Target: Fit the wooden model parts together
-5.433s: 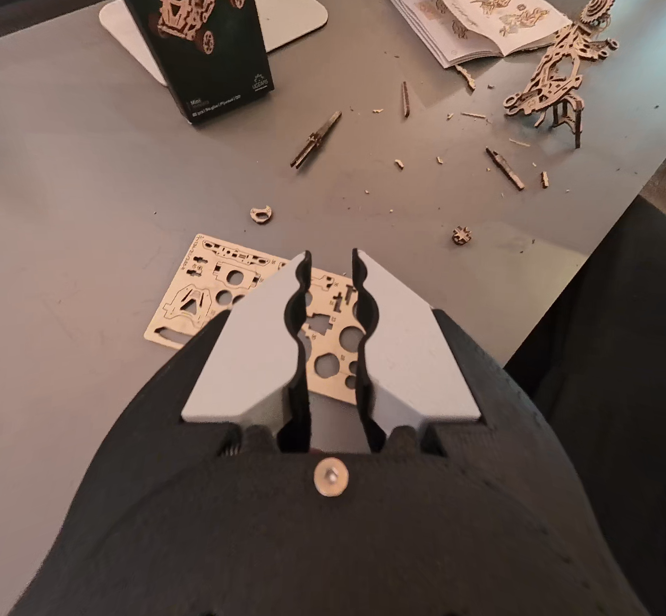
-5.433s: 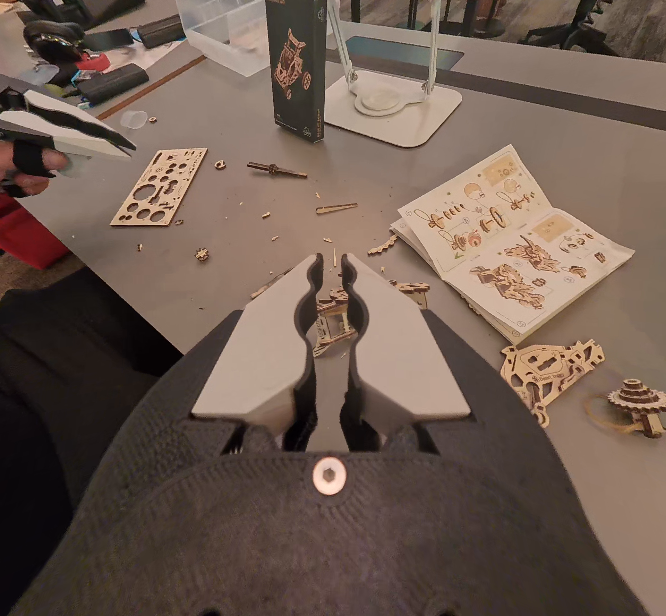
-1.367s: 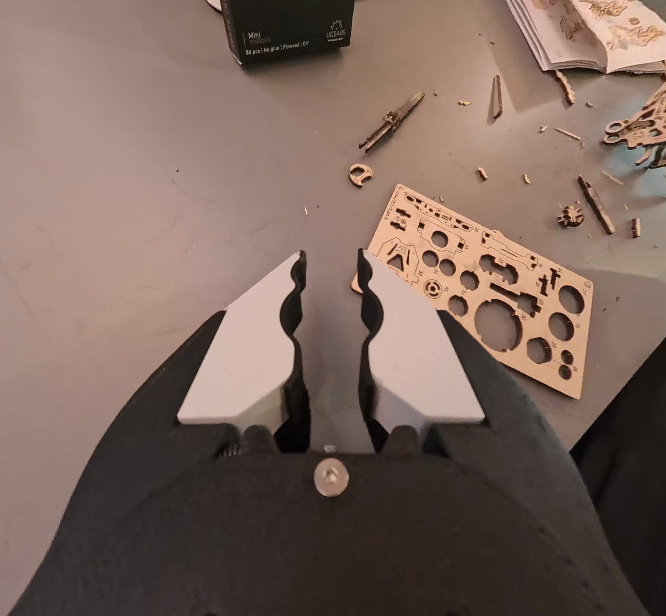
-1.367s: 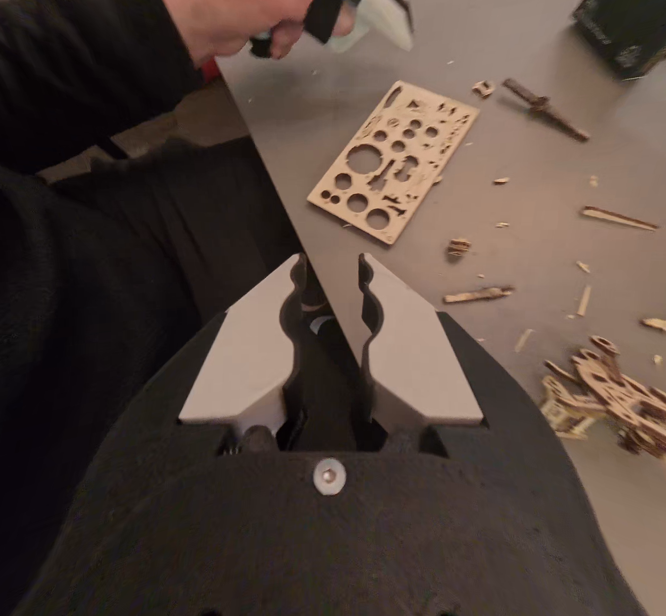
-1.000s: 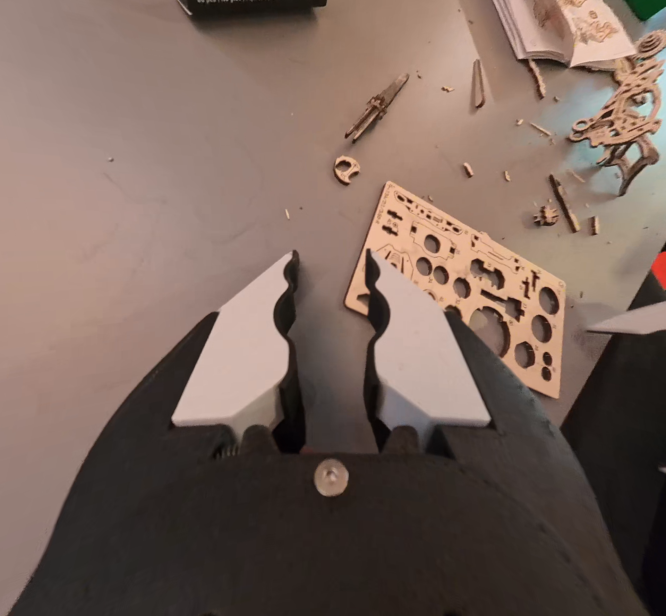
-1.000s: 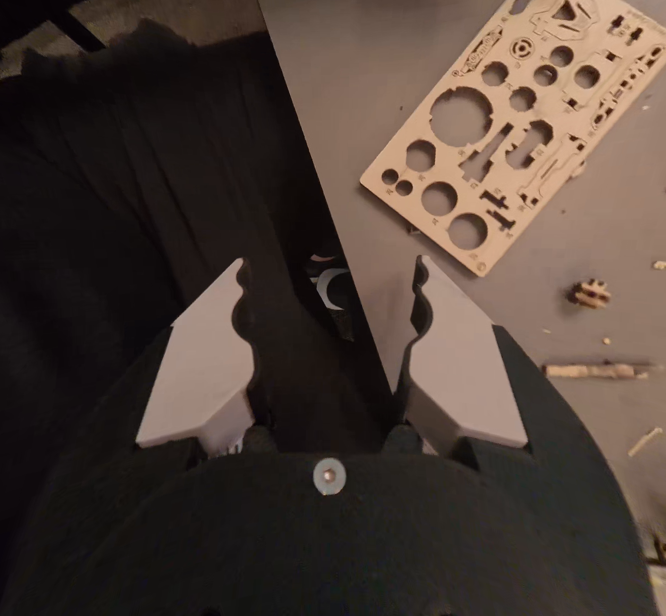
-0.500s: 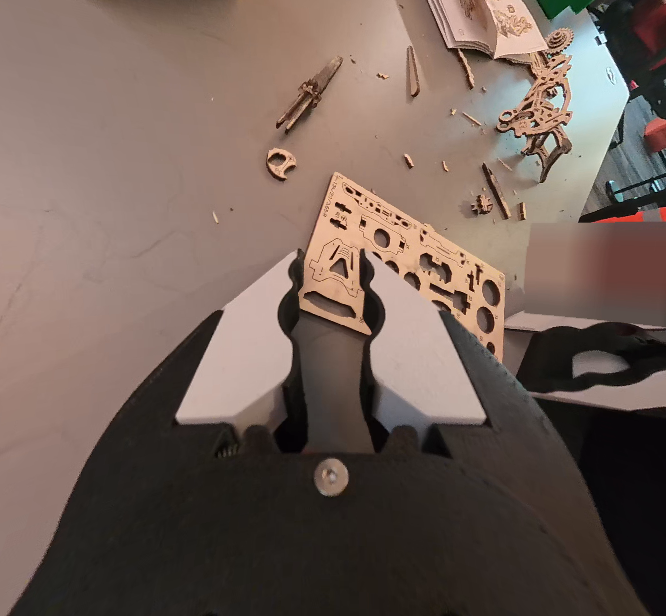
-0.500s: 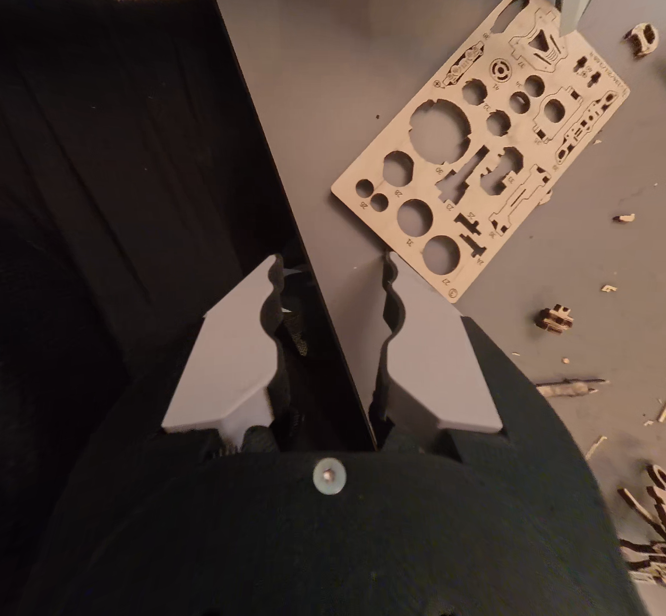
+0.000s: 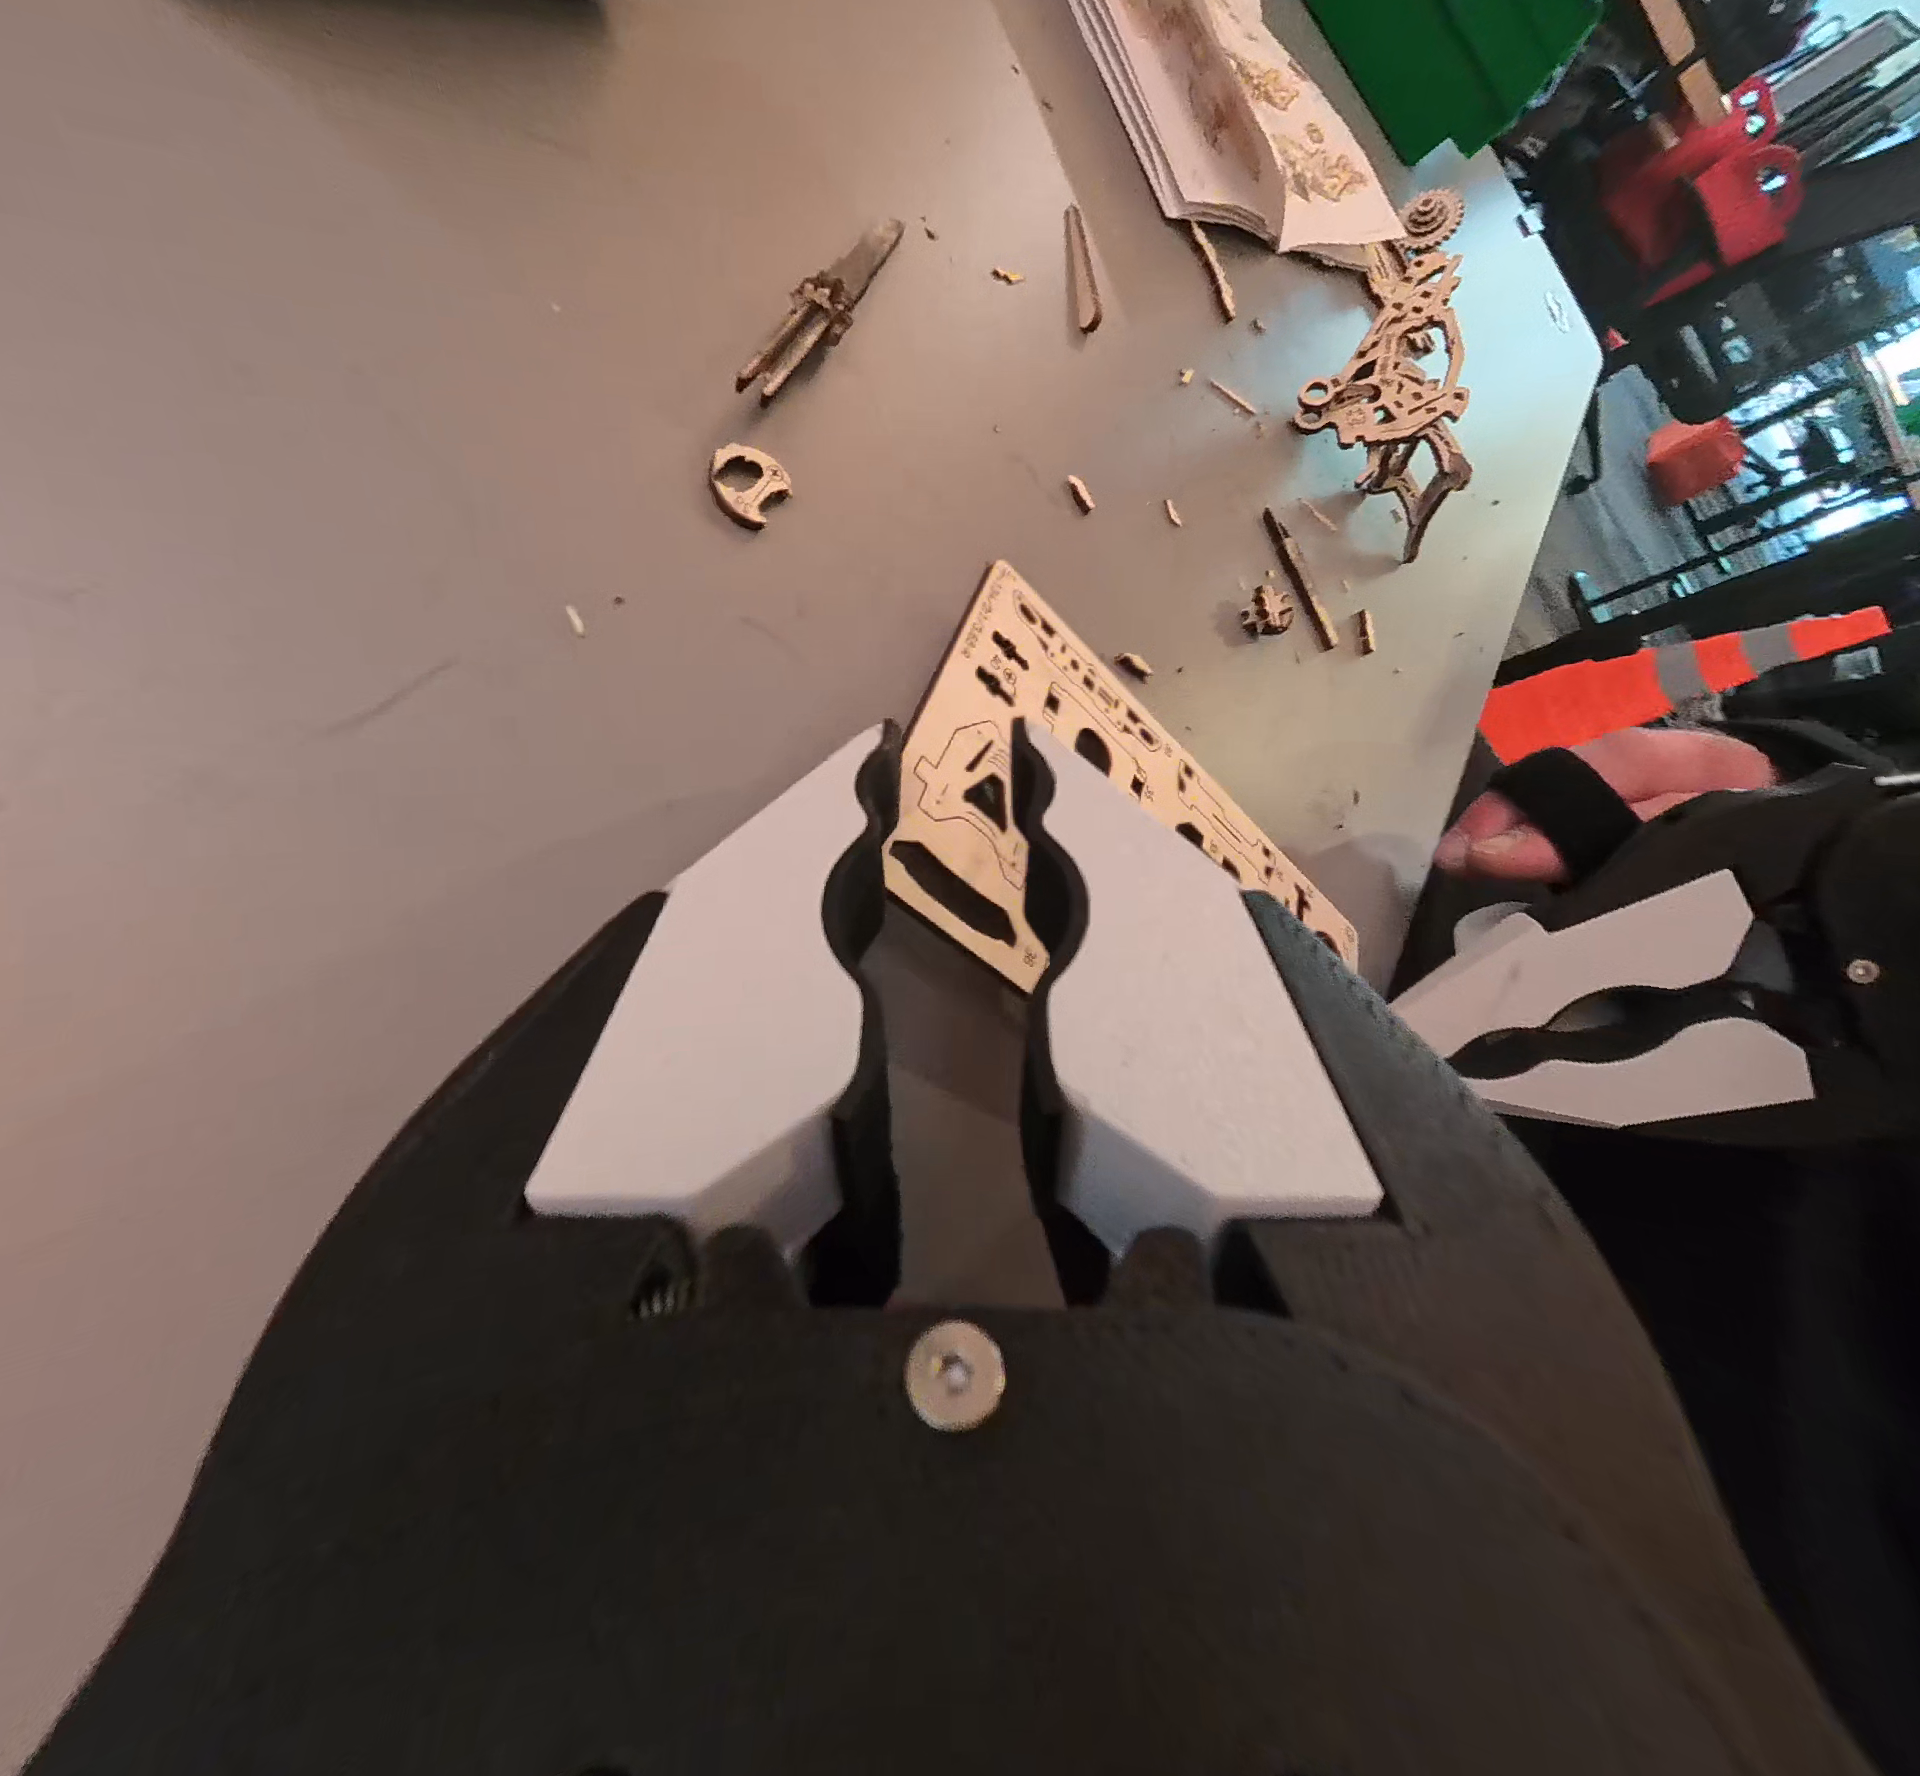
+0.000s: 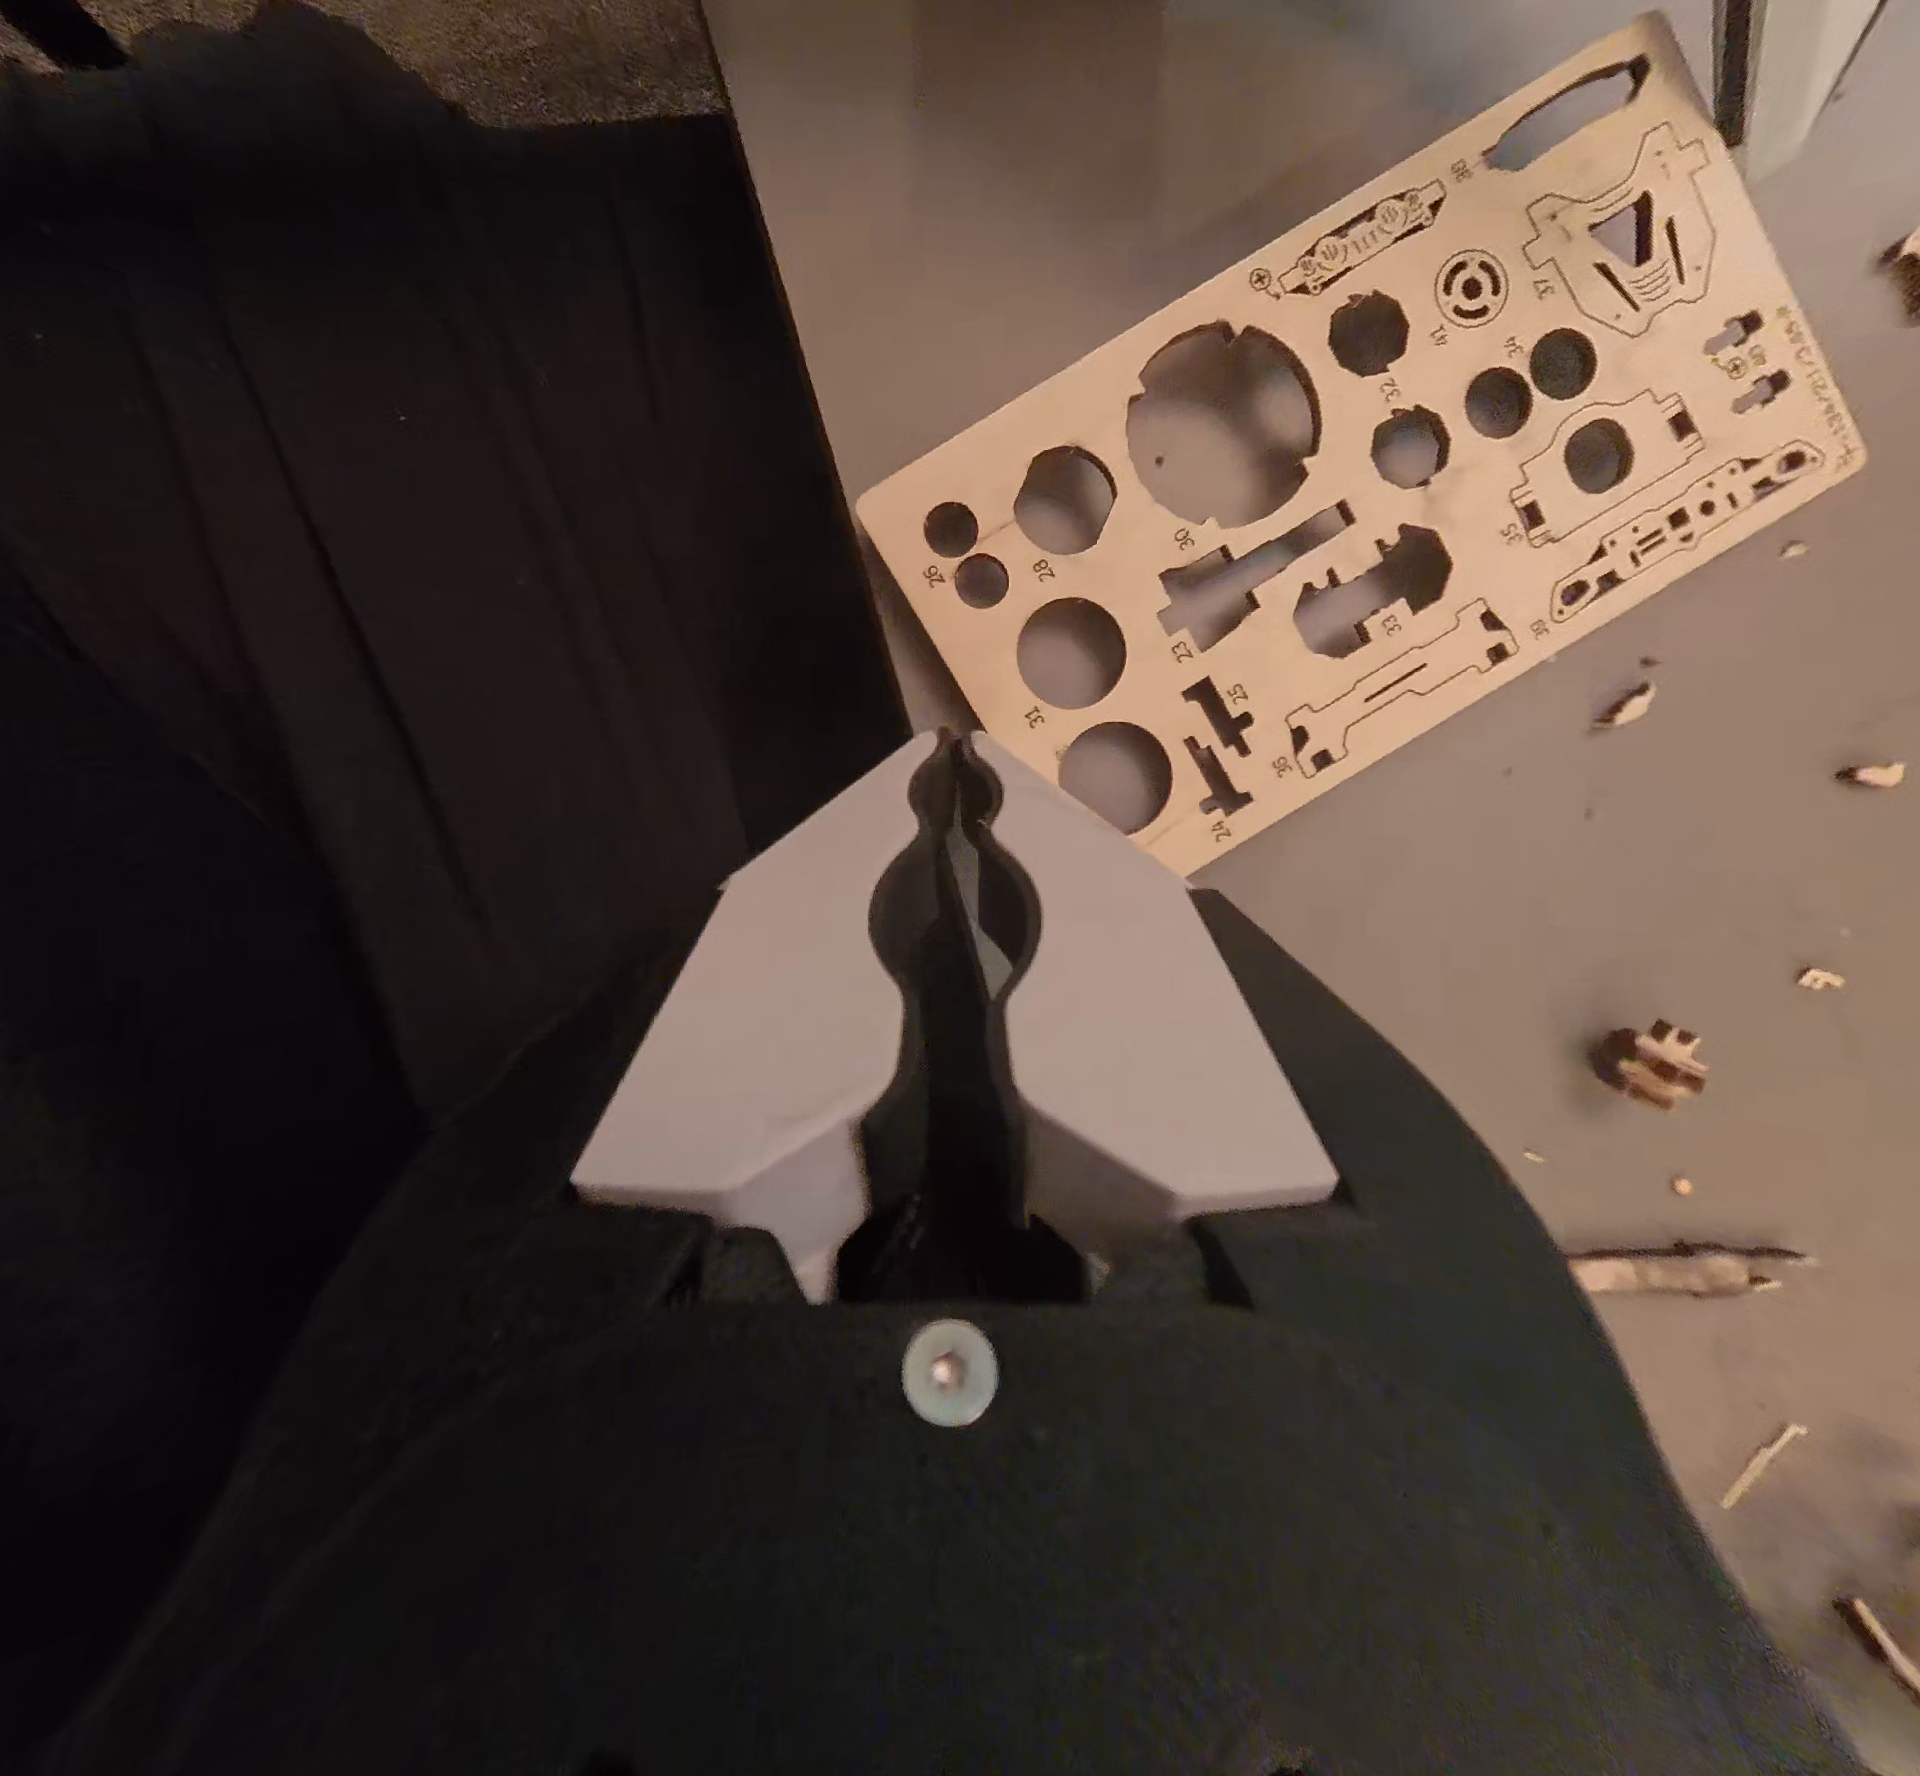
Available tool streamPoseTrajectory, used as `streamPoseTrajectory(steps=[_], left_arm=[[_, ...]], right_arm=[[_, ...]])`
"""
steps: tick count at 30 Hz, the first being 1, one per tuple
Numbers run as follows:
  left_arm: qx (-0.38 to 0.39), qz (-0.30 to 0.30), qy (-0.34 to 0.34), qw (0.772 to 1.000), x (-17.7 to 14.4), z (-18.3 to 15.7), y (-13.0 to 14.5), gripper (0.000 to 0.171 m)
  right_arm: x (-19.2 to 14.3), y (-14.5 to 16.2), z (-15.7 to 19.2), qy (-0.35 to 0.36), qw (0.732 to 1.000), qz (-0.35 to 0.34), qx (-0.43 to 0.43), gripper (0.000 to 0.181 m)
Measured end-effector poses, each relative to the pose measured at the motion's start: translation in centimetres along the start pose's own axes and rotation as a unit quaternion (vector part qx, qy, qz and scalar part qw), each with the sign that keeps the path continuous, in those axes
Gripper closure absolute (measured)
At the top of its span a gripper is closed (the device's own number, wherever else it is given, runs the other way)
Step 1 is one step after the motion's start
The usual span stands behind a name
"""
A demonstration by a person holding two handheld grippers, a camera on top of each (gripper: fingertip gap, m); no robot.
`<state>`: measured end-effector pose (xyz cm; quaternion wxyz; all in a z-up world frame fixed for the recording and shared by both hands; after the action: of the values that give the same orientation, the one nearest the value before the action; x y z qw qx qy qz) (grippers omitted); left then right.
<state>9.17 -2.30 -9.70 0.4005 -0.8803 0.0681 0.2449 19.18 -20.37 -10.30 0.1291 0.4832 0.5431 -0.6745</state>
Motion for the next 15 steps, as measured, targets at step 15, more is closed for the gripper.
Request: streamPoseTrajectory(steps=[15], left_arm=[[0.012, -0.090, -0.135, 0.987, -7.2, 2.0, 1.8, 0.154]], right_arm=[[-1.0, -2.0, -1.3, 0.012, 0.999, -0.044, -0.008, 0.168]])
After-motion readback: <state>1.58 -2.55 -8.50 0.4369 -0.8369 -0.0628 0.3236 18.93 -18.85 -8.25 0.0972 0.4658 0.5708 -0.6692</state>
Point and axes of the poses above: each gripper's, where its closed fingertips meet, x out along the fingers, y out of its underside, z = x × y across the jaws, the point moved 7 cm from there along -x, back along the fingers, and after that the axes turned 3 degrees about -z, right-handed, at the moved point
